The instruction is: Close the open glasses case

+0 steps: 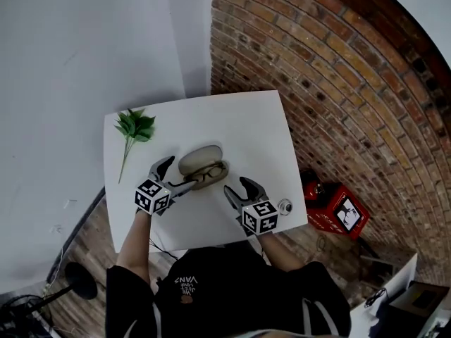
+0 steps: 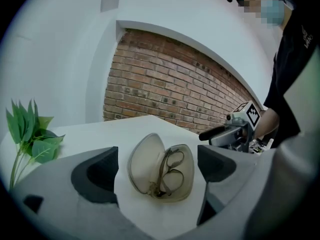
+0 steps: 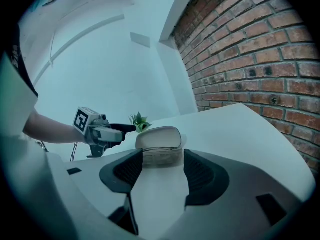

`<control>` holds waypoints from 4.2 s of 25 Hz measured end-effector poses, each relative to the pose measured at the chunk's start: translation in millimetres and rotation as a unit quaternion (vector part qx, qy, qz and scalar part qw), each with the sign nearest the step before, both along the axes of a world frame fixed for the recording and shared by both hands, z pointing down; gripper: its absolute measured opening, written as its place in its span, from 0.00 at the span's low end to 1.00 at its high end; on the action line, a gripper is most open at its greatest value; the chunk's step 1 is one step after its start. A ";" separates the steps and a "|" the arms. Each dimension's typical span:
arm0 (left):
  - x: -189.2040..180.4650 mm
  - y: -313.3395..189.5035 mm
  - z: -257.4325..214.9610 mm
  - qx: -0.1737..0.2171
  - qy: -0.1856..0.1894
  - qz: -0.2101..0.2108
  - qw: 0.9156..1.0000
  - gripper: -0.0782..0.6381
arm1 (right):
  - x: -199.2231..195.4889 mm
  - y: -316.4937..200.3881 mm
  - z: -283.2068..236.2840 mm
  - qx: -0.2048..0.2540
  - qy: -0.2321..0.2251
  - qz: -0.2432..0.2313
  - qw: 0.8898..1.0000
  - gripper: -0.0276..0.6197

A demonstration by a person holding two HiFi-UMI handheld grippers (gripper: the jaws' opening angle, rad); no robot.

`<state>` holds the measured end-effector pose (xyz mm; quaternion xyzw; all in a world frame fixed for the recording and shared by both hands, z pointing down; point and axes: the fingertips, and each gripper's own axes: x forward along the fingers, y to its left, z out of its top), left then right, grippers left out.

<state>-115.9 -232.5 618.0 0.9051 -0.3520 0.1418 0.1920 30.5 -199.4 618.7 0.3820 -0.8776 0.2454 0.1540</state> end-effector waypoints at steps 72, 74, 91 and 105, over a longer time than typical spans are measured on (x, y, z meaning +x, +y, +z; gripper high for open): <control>70.3 87.0 18.4 0.007 -0.040 0.112 0.993 0.66 | -10.6 -25.8 19.0 0.006 0.039 -0.006 0.999 0.39; 70.7 88.8 20.9 0.002 -0.037 0.108 0.993 0.65 | -13.8 -26.1 24.2 0.002 0.043 -0.012 0.999 0.40; 80.0 95.2 36.2 -0.020 -0.054 0.099 0.993 0.66 | -12.4 -27.3 47.1 -0.024 0.066 -0.014 0.997 0.42; 83.5 95.5 43.5 -0.018 -0.089 0.087 0.992 0.69 | -10.7 -28.2 48.6 -0.030 0.087 -0.007 0.996 0.44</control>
